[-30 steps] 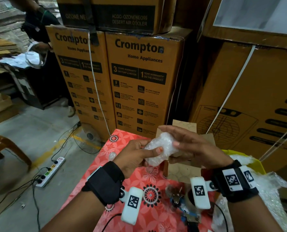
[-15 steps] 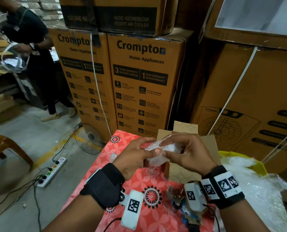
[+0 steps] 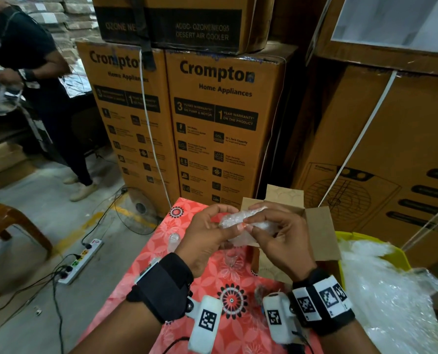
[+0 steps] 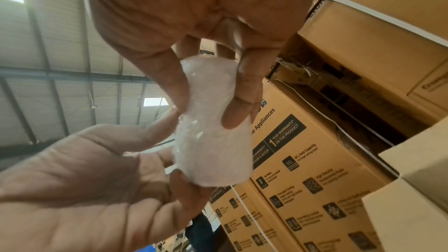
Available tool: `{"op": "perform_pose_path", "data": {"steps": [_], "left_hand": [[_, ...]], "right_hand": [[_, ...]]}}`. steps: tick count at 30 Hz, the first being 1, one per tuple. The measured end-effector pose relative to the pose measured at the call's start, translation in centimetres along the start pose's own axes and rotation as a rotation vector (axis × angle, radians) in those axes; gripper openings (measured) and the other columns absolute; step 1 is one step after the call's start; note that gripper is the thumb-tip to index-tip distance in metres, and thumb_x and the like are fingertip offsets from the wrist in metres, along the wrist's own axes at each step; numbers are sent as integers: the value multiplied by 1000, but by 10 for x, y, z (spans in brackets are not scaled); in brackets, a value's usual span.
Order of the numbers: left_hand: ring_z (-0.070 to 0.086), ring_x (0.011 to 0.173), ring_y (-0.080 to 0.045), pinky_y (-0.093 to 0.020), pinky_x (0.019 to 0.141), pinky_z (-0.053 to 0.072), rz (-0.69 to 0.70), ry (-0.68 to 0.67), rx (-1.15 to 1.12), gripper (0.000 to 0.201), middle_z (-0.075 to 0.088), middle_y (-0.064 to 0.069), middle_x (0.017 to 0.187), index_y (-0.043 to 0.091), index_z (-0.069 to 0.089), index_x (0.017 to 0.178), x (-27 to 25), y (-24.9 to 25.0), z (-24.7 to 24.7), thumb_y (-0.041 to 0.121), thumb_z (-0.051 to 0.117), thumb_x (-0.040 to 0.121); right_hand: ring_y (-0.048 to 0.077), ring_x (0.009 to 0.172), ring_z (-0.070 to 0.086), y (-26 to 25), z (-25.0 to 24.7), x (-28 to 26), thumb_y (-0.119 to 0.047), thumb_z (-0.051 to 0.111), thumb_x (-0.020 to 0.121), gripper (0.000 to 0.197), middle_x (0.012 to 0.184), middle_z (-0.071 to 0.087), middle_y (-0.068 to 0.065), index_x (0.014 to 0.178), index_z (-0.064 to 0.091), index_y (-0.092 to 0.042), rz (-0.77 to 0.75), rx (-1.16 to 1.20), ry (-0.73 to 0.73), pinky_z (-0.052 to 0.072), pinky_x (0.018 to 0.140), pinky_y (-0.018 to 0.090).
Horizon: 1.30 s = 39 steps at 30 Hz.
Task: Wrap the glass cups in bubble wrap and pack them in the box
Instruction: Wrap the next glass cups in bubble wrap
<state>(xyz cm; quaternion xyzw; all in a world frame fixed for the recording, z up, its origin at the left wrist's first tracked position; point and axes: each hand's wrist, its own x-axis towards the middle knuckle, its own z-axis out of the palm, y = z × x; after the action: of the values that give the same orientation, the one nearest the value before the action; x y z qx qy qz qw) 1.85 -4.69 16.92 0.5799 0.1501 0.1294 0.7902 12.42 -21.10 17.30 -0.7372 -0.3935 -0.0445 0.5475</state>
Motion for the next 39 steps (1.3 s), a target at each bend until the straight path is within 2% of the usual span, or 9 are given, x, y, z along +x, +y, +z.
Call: {"op": "perform_pose_path", "data": {"steps": [5,9,12,18,22,29,32,35,39], "left_hand": [[72,79,-15,-34,65,56,20,36,-15,46,78,-6,96,12,72,122,-1,-2,3,4,89,80],[73,83,-21,-35,64,56,0,108,-33,49,78,-13,107,17,75,113,0,-3,5,11,96,69],[71,82,-23,-33,61,55,-24,143,-37,45,74,-19,118,19,77,109,0,-4,5,11,97,70],[63,63,-16,-31,58,53,-38,166,-47,42,70,-16,101,16,74,111,3,-3,8,10,94,75],[61,58,-12,-32,58,52,-43,140,-41,41,69,-9,90,15,74,110,4,0,7,13,94,75],[58,69,-21,-32,58,52,-71,217,-30,67,69,-17,104,24,69,119,4,-2,7,34,102,61],[58,70,-21,-31,57,51,-88,253,-37,74,65,-12,99,25,60,125,3,0,8,31,99,62],[58,77,-27,-34,58,51,-91,240,-66,80,69,-21,101,24,56,128,3,1,9,21,102,63],[64,71,-25,-35,59,55,-111,210,-168,49,75,-22,100,19,56,134,5,9,9,7,79,93]], "right_hand": [[9,108,71,-8,2,-2,-5,88,81,21,108,76,-15,90,83,-24,5,28,0,60,92,44],[3,126,63,-13,1,-5,-8,84,86,58,122,74,-19,137,68,-31,8,-7,-128,54,109,44],[-2,129,60,-15,-1,-6,-15,85,86,75,128,69,-25,151,53,-33,2,-105,-186,53,111,42],[5,122,65,-22,-11,-4,-19,82,87,43,134,66,-15,123,62,-29,-66,-46,-231,61,93,42],[6,140,54,-9,-16,-1,-19,77,96,27,147,62,-9,120,74,-29,-85,-9,-241,56,104,50],[12,134,62,10,-2,-6,-16,80,95,26,139,68,12,120,80,-20,-209,-43,-66,59,99,47],[11,130,64,6,-1,-7,-38,71,100,29,149,62,9,125,78,-26,-218,-175,-61,61,97,38],[10,120,65,3,-2,-6,-54,60,102,38,146,59,-1,129,75,-32,-179,-309,-107,62,91,38],[6,122,57,7,-7,-5,-54,60,100,38,128,57,-8,131,72,-36,-93,-184,-105,61,90,41]]}}
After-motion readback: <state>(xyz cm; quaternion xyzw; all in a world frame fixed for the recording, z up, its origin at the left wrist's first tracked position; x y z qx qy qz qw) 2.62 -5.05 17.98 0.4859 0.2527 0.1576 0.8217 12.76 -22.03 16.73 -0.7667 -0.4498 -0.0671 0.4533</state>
